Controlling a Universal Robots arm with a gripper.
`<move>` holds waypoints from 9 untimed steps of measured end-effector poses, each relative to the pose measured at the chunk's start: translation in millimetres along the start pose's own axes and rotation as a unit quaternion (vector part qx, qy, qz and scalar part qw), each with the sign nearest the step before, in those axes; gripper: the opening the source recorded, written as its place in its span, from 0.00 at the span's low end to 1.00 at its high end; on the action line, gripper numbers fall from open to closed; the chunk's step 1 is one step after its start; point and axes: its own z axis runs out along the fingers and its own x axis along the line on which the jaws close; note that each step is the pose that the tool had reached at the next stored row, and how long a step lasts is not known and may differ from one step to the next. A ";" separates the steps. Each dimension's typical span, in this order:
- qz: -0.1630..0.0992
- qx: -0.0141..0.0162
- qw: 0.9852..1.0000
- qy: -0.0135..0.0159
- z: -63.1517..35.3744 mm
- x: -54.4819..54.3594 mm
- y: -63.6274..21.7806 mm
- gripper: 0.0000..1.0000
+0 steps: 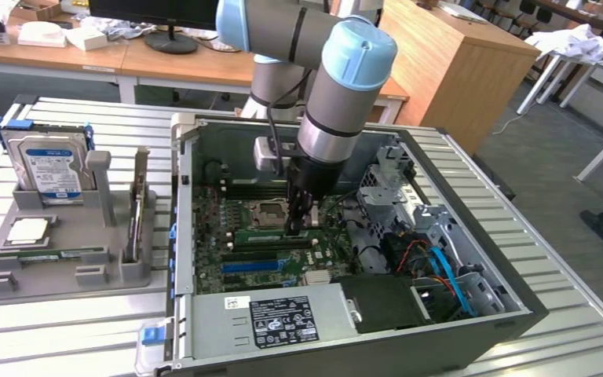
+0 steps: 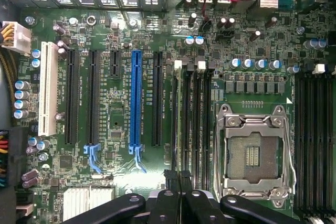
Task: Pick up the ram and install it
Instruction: 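Insert the ram into the slot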
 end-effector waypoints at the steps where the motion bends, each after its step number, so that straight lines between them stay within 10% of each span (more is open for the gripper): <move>1: 0.000 0.000 1.000 0.000 0.0 0.0 0.0 0.11; 9: 0.000 0.000 1.000 0.000 1.3 0.0 0.0 0.11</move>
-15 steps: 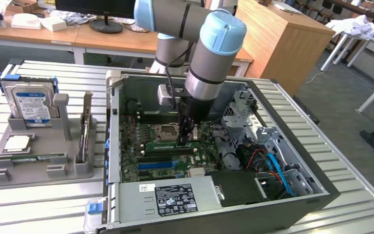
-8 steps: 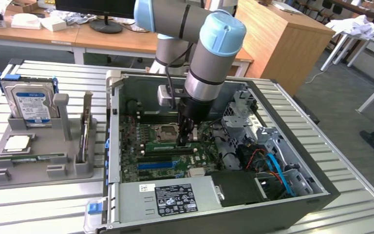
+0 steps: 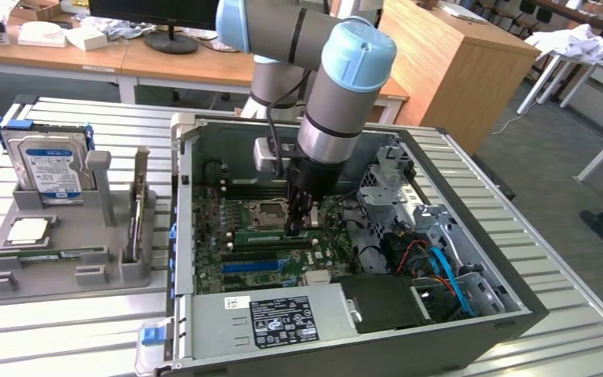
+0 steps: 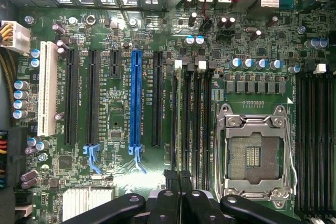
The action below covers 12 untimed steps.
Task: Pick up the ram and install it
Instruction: 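Insert the ram into the slot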
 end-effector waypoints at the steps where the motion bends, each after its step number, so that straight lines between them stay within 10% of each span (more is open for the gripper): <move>1: 0.000 0.000 1.000 0.000 0.1 0.0 0.0 0.11; 12: 0.000 0.000 1.000 0.000 0.6 0.6 0.0 0.11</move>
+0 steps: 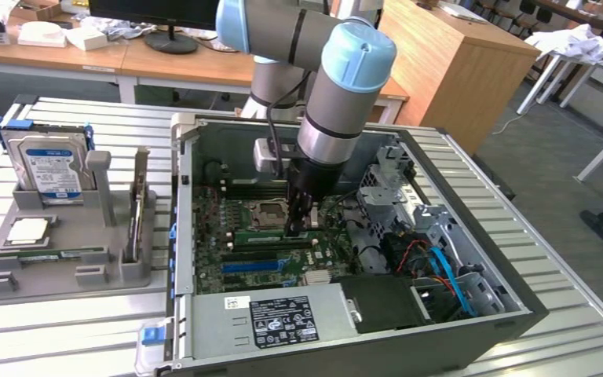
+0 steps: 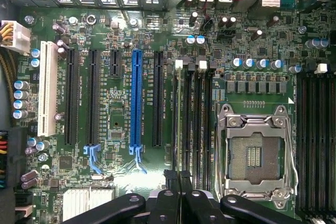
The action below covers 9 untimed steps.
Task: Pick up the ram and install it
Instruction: 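Insert the ram into the slot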
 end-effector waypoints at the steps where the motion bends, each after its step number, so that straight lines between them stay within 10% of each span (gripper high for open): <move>1: 0.000 0.000 1.000 0.000 0.0 0.2 0.0 0.11; 9: 0.000 0.000 1.000 0.000 0.8 0.5 0.0 0.11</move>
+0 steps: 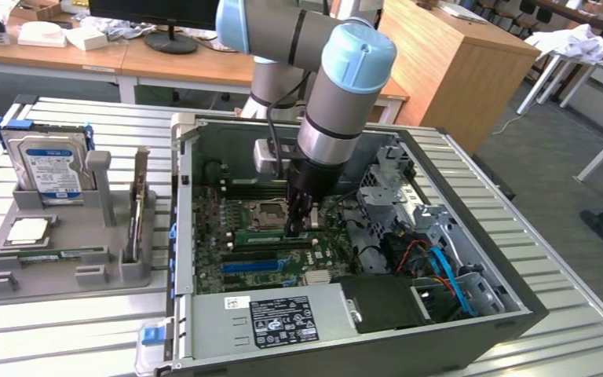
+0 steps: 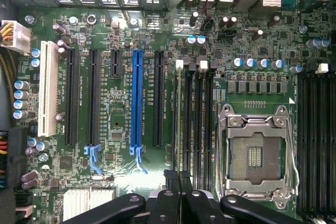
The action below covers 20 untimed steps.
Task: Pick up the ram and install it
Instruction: 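Insert the ram into the slot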
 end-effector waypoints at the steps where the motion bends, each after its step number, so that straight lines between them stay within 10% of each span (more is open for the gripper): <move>1: 0.000 0.000 1.000 0.000 0.0 0.0 0.0 0.11; 20: 0.000 0.000 1.000 0.000 3.2 -1.5 -0.1 0.11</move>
